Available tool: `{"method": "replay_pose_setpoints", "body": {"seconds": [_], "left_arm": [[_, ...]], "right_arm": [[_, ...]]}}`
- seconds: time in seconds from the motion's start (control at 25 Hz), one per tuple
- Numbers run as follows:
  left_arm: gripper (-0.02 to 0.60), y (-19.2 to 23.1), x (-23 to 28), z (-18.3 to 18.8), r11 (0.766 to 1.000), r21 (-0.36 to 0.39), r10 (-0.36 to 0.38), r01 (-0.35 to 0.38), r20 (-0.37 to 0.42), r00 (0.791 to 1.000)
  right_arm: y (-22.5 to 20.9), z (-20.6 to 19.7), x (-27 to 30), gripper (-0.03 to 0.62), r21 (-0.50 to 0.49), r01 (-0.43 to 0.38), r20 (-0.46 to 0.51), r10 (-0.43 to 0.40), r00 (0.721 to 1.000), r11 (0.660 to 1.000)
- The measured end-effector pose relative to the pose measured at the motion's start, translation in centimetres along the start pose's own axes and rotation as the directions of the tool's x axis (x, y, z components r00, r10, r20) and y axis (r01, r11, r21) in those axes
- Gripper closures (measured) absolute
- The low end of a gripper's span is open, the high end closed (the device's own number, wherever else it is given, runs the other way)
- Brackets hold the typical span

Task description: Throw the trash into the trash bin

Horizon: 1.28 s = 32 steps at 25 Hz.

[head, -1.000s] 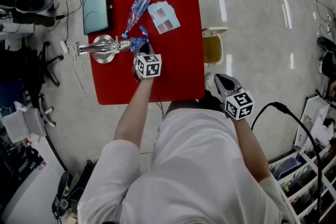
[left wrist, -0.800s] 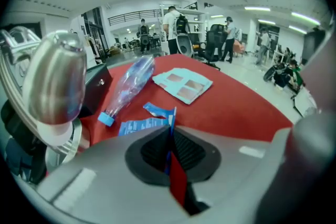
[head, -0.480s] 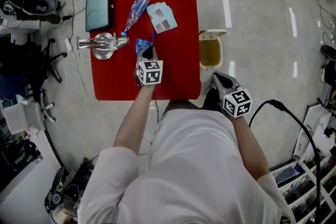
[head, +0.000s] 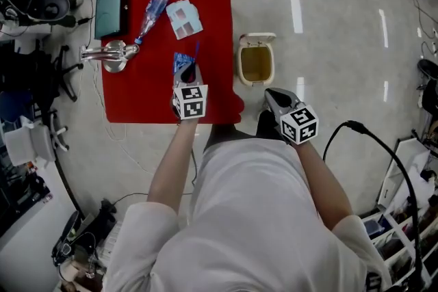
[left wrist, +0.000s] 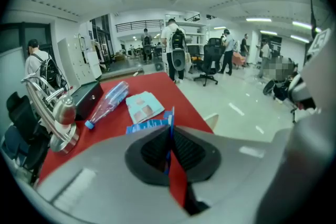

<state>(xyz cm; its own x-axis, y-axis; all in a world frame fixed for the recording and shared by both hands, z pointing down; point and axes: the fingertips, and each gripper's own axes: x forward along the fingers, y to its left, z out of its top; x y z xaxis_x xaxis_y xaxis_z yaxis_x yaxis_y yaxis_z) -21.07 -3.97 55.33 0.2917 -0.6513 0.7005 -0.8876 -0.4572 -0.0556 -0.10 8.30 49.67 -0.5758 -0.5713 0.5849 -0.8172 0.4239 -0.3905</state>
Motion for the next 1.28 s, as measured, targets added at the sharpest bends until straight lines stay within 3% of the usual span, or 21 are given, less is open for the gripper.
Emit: {"method": "replay_pose_setpoints", "body": {"seconds": [0.52,0.8,1.0,1.28], "left_arm": [[0.578,-13.9,1.5,1.3,0.997,-0.025,-0.078,0.078,0.000,0.997],[0.578,-21.7,4.3,0.5,0.976,-0.022,-0.219,0.218,-0.022,0.975],[0.578,-23.5,8.7,-1.8,0.960,-0.060,-0.276,0.274,-0.038,0.960],[0.578,-24.8,15.1,-6.3,0.945,-0.153,-0.300,0.288,-0.058,0.952]], "right_arm": [[-7.5,-1.9,-4.2,0.592,0.000,-0.033,-0.024,0.033,0.999,0.999],[-11.2,-3.7,-5.0,0.592,0.032,-0.013,-0.032,0.014,0.999,0.999],[-13.8,-5.8,-2.5,0.592,0.068,0.009,-0.053,-0.005,0.999,0.998],[-16.8,-9.4,0.7,0.592,0.135,0.025,-0.072,-0.015,0.997,0.991]]}}
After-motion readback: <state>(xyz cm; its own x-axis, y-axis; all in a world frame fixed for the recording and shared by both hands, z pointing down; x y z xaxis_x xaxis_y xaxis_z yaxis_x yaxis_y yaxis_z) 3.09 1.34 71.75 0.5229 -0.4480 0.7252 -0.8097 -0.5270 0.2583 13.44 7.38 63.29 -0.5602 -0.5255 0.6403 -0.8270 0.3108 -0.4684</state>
